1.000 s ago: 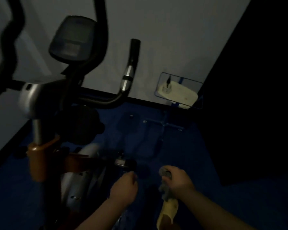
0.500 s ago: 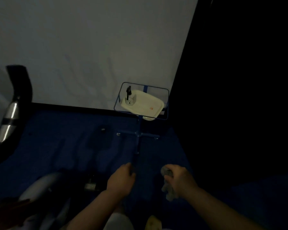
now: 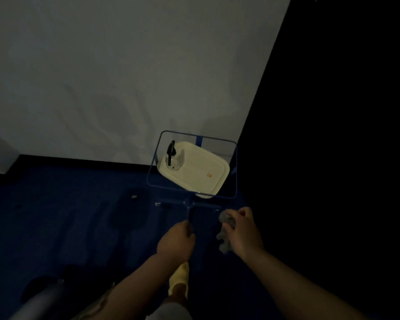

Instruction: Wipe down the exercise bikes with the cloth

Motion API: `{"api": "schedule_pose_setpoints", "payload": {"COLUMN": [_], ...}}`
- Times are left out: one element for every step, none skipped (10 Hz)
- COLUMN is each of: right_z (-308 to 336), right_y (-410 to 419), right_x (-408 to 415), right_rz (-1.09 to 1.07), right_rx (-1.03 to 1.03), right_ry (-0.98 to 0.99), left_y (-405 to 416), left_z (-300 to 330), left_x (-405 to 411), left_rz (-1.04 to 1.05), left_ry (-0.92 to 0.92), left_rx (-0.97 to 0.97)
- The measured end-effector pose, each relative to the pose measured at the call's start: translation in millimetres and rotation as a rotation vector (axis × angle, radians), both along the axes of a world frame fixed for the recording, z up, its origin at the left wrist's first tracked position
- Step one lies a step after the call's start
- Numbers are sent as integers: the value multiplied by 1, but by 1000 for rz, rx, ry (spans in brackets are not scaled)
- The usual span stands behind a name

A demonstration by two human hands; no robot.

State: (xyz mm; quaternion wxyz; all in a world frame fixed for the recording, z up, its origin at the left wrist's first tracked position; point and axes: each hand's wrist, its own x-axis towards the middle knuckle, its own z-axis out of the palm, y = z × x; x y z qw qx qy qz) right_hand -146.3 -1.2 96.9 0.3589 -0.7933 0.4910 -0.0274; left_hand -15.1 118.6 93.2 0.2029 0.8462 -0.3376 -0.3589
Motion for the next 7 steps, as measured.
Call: {"api": "schedule_pose_setpoints", "payload": {"right_z": [-16,-36,-54,-77,-100,-116,-124], "right_y": [-39,-83,-119,-147,-166,-172,-162], "right_x": [51,100,142,175,194,196,190], "right_rz": [-43,-41,-67,-13,101,181,261], "right_rx": [7,39,69,16,65,105,4], "right_ry": [-5,-34,-66,6,153,447,450], "left_y": [-36,-67,-92,-109,-117,-118,-112], "left_z": [-8,-20,-29,-38,-47,-50,-47], "left_x": [39,83,119,145,159,160,153], "left_rz": [1,39,57,75,79,77,79], "left_ry": [22,34,35,35,55,62,78], "left_rx": [30,48,61,38,62,45,73]}}
